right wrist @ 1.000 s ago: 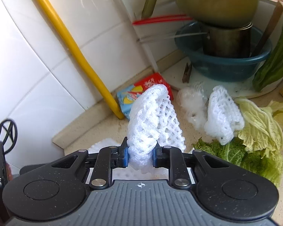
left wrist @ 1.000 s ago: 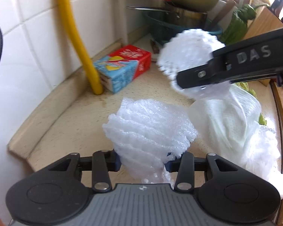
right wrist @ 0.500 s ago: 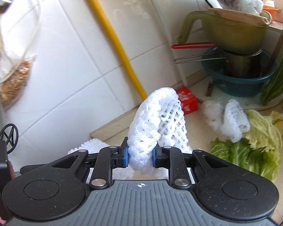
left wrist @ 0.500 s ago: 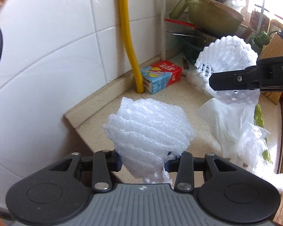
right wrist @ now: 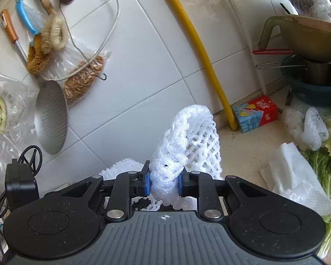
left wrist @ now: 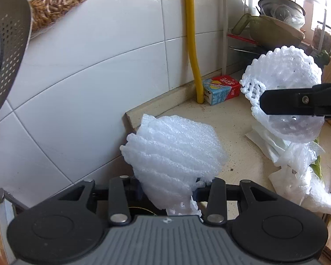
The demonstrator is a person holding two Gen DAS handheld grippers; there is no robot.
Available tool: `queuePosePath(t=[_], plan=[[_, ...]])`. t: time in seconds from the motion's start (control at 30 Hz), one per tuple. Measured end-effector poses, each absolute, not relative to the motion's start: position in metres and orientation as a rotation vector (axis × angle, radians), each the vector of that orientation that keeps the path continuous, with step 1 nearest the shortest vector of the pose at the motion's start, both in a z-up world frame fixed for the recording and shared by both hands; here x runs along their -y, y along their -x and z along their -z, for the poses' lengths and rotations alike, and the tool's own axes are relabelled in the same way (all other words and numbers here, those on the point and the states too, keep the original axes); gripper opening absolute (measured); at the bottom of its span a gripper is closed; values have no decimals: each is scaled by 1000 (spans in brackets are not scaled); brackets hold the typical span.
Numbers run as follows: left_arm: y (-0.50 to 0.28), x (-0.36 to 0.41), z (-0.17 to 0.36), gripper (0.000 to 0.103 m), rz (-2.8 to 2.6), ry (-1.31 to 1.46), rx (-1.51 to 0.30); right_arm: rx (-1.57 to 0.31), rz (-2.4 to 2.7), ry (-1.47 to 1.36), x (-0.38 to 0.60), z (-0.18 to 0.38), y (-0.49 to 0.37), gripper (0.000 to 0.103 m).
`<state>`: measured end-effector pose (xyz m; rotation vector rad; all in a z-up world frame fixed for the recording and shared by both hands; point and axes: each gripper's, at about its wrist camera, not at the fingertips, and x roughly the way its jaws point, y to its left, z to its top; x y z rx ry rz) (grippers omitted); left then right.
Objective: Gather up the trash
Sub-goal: 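Carry both held foam nets down over the trash bin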
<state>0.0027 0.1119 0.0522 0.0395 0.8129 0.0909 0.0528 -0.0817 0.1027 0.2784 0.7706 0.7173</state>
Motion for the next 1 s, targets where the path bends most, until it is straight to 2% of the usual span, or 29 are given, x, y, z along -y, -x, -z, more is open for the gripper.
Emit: queuePosePath(t=[0.57,1.0], plan=[[79,-179,-24,35,-333,74,-910,-1005,-967,-251,1,-54,-9,28],[71,-227,31,36,-361,130,-1041,-1224,-898,-159,-72,19,-19,28]])
